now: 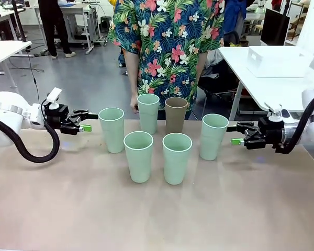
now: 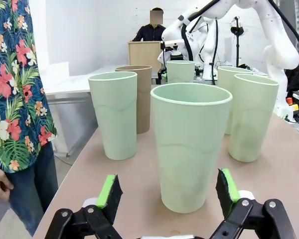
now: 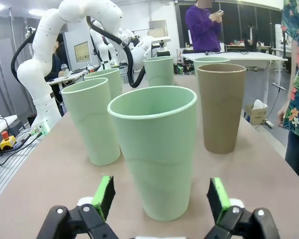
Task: Stack the cups and store them in the basket.
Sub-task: Pick up two Reusable plastic cups , one in each hand.
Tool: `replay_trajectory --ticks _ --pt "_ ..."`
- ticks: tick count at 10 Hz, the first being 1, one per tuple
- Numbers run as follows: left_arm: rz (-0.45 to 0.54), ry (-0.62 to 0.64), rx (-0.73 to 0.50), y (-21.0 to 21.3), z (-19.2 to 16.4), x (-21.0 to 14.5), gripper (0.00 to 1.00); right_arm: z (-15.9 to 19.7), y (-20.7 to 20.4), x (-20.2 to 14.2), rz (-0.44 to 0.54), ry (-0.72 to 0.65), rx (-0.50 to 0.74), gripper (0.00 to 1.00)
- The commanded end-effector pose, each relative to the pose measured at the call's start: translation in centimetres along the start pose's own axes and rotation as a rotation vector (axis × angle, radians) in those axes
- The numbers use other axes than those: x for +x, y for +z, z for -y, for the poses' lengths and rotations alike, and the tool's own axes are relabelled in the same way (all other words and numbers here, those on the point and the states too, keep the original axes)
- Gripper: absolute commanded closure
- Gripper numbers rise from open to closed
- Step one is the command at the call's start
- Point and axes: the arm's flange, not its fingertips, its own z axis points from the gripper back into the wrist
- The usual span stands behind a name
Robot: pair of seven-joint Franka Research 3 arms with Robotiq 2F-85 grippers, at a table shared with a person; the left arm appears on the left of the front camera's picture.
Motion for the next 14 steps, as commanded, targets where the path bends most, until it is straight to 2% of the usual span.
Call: replay_trajectory --ticks 1,6,10,14 --pt "0.037 -0.02 -0.003 -0.7 -0.4 -0.1 0.0 0.5 -0.7 -0.2 0.031 0.029 -0.005 0.0" --pt "0.038 0.02 0.006 -2.2 0.3 -0.3 0.0 -0.1 -0.6 -0.1 0.074 0.039 -0.012 0.0" --pt "0.066 0.03 0.017 -3.5 0.6 -0.7 0.0 -1.1 -1.3 -0.1 0.077 0.045 -0.016 0.0" --pt "0.05 0.019 0.02 -4.4 0.9 -1.1 0.0 -1.3 -2.0 -0.4 0.068 0.046 -0.008 0.0"
